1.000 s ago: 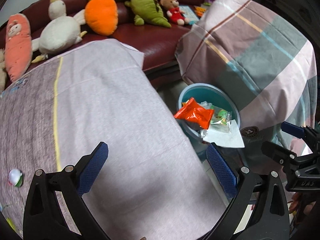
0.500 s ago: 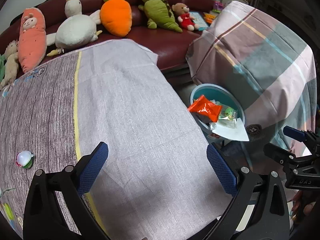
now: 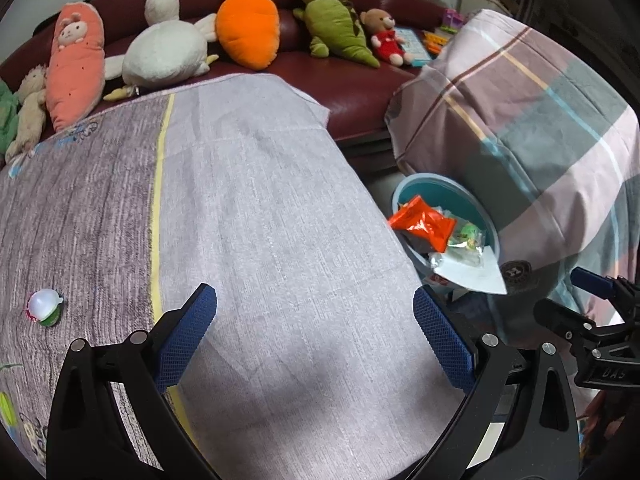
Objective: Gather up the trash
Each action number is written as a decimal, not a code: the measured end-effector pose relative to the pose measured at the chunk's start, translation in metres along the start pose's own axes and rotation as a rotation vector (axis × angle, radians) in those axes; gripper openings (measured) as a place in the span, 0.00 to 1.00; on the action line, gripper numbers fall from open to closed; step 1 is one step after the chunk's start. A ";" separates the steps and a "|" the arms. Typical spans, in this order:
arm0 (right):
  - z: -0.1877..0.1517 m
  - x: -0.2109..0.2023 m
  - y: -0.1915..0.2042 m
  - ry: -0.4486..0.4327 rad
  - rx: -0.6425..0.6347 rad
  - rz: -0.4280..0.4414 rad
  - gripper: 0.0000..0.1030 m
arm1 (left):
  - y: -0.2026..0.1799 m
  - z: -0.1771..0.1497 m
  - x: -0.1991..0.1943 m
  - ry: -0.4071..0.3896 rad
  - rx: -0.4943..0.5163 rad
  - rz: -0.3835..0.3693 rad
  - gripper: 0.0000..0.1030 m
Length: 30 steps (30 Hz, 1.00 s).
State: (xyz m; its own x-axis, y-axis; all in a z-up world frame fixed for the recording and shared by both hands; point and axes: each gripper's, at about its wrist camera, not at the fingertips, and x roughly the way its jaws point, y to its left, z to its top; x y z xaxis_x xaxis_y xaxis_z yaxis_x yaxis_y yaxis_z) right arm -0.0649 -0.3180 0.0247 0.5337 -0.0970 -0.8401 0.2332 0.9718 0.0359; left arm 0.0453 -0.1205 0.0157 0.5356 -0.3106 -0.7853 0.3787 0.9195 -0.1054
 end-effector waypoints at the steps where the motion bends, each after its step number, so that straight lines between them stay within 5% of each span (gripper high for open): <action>1: 0.000 0.002 0.000 0.004 0.003 0.000 0.93 | 0.000 -0.001 0.001 -0.002 0.004 0.005 0.96; 30: 0.008 0.041 -0.006 0.063 0.042 0.019 0.93 | 0.007 -0.008 0.032 0.029 0.026 0.061 0.96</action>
State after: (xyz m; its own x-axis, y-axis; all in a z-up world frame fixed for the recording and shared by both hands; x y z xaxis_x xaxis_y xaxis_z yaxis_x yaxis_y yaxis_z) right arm -0.0377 -0.3290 -0.0060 0.4869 -0.0633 -0.8712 0.2580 0.9633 0.0742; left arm 0.0592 -0.1217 -0.0148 0.5364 -0.2468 -0.8071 0.3656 0.9298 -0.0414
